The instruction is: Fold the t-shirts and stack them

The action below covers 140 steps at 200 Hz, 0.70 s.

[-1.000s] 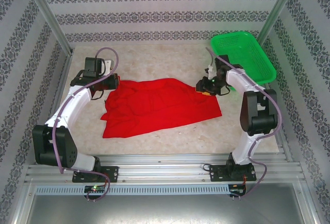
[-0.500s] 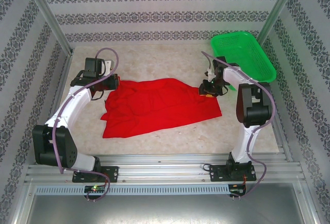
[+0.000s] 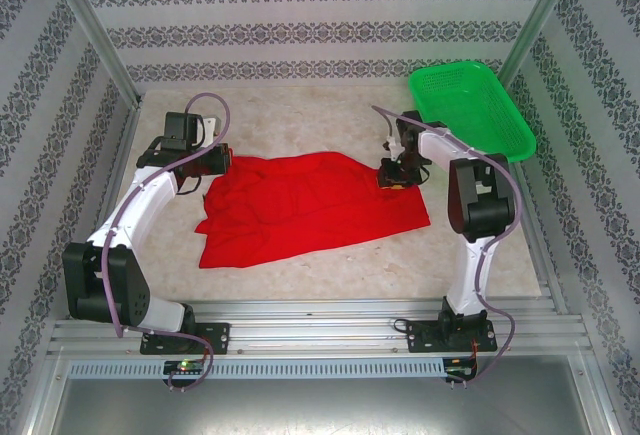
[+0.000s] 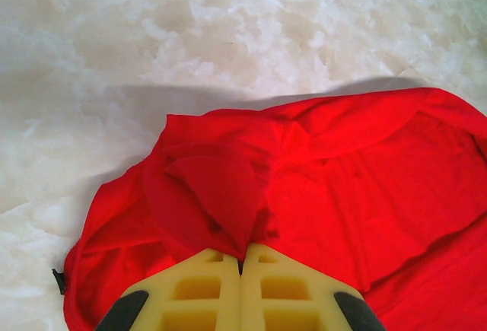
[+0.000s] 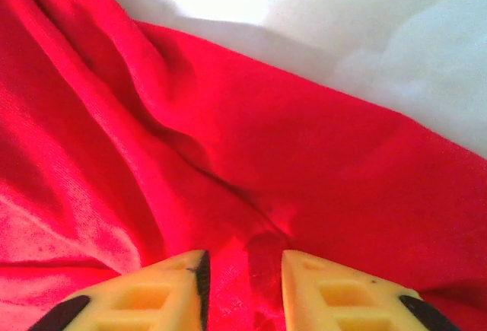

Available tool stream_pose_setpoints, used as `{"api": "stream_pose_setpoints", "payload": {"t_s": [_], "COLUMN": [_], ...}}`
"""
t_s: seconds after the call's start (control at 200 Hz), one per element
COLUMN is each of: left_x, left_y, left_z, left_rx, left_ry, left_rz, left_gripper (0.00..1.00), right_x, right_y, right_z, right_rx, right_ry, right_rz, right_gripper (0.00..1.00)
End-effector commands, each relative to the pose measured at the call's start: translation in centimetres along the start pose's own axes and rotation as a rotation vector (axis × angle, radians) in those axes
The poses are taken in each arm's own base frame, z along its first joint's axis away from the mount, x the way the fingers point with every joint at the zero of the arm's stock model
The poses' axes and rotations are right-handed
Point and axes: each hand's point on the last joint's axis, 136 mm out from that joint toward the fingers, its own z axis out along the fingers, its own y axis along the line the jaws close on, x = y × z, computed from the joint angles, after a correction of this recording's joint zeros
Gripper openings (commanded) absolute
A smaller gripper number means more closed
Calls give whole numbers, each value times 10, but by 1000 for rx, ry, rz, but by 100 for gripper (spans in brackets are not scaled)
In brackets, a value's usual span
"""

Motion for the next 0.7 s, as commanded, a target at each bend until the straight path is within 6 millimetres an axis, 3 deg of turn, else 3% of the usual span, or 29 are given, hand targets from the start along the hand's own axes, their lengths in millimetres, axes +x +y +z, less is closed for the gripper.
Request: {"api": "stream_pose_setpoints", "payload": {"t_s": [0.0,0.26,0.48,0.694], "left_x": [-7,-8,-12,-18], "left_y": [-4,-3,-4,-5], "left_z": [-5,-8,-9,-14], "left_rx": [11,2,7,3], "left_ry": [-38,-45,-51,-66], "left_rz": [18,29,32,39], "left_gripper": [0,0,0,0], "right_x": [2,3,0,-12], "right_y": [-7,-23,-22,-12], "right_z": [5,3,7,0], "right_rx": [53,150,189,154], "right_ry": [28,32,39,-9], "right_rz": [-29,-45,-82,-83], "right_gripper": [29,24,23,1]}}
